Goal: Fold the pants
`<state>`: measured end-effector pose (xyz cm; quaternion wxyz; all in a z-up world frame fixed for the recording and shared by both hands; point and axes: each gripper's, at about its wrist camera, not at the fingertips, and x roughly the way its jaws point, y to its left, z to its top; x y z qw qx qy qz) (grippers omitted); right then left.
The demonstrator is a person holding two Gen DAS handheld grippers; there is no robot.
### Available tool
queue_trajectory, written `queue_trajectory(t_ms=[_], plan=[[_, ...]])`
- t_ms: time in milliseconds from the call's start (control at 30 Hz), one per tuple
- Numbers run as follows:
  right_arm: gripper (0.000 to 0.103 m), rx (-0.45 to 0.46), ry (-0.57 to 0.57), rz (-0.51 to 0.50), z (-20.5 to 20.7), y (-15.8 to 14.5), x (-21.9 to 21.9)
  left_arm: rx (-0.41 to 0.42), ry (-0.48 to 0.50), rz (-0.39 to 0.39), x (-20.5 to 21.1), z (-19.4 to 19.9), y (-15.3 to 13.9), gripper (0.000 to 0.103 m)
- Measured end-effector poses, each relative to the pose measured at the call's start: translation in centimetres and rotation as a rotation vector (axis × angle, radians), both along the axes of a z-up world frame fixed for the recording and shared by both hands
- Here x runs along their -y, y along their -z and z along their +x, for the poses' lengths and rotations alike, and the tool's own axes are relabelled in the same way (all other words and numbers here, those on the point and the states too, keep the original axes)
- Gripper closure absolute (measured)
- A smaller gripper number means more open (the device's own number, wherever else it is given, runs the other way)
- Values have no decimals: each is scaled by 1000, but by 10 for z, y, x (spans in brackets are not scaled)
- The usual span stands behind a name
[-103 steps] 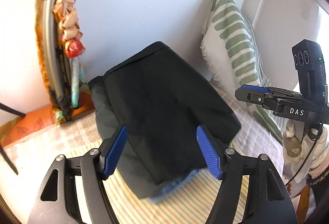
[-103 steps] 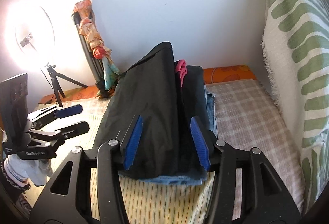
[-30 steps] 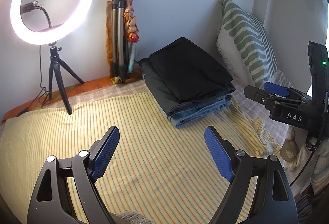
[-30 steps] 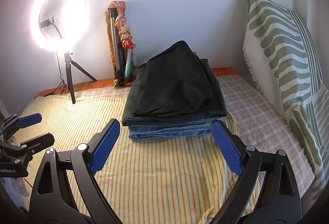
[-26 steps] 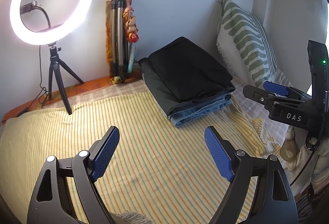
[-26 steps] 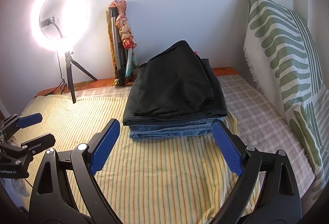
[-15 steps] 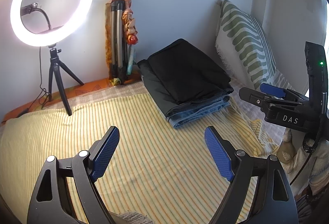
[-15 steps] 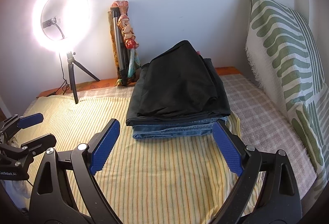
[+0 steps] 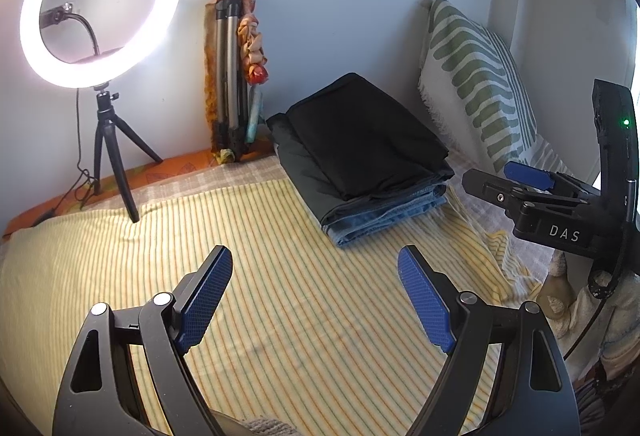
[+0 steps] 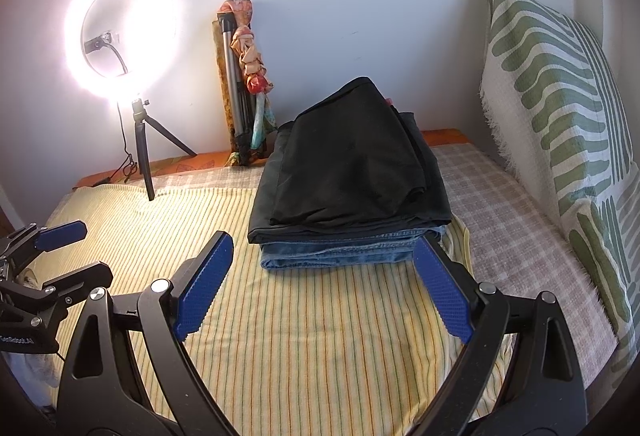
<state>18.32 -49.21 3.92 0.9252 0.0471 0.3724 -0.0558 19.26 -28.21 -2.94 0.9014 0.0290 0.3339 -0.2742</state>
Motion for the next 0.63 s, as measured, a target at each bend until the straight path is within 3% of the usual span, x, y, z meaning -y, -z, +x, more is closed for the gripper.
queue_trajectory(t_ms=[633], plan=[[9,-8,-18,0,2,6,-5,25,-3,9,0,-2,-2,18]])
